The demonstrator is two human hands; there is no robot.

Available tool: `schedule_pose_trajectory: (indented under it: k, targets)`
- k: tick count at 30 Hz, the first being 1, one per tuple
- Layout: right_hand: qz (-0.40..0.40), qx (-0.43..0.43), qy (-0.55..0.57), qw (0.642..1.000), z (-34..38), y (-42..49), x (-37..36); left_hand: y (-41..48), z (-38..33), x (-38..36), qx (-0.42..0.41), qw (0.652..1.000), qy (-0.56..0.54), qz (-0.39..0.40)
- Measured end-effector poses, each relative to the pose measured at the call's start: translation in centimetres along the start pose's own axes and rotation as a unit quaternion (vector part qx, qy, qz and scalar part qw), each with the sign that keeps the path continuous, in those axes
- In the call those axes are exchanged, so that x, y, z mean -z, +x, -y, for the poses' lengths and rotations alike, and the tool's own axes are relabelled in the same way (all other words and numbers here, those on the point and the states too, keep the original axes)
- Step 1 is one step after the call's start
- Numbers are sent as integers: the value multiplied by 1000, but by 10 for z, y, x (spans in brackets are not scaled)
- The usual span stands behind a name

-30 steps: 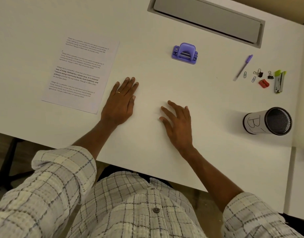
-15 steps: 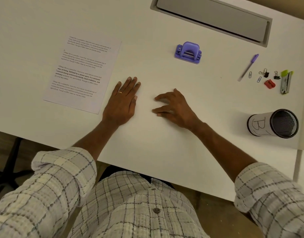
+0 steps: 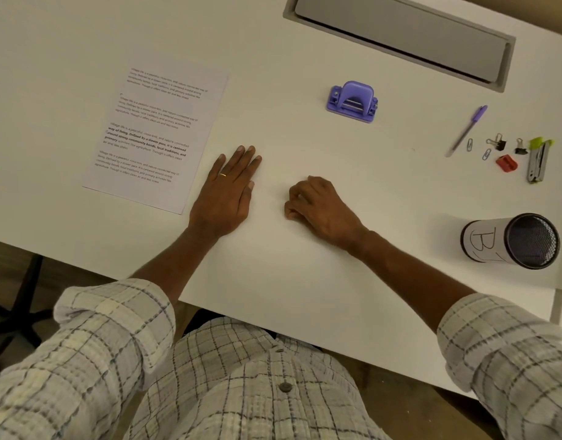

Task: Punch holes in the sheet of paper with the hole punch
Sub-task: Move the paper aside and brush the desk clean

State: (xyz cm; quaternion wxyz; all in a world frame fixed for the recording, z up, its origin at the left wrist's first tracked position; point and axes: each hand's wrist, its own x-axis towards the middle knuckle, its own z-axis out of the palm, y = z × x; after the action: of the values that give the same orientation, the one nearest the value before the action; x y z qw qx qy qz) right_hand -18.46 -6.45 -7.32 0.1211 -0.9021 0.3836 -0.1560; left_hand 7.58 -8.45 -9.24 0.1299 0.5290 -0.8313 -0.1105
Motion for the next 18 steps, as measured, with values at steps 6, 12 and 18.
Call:
schedule_pose_trajectory:
  k: [6,12,18]
  targets:
    - [-56,-147,1,988,9,-6,-2,0,1,0,-2,1000,-8,2]
    - [-156,-414,360,821,24,-12,31,0,1,-1,-1,1000,-11,5]
    - [-236,-477,632,564,19,-48,92,0,1,-1,1,1000,-12,8]
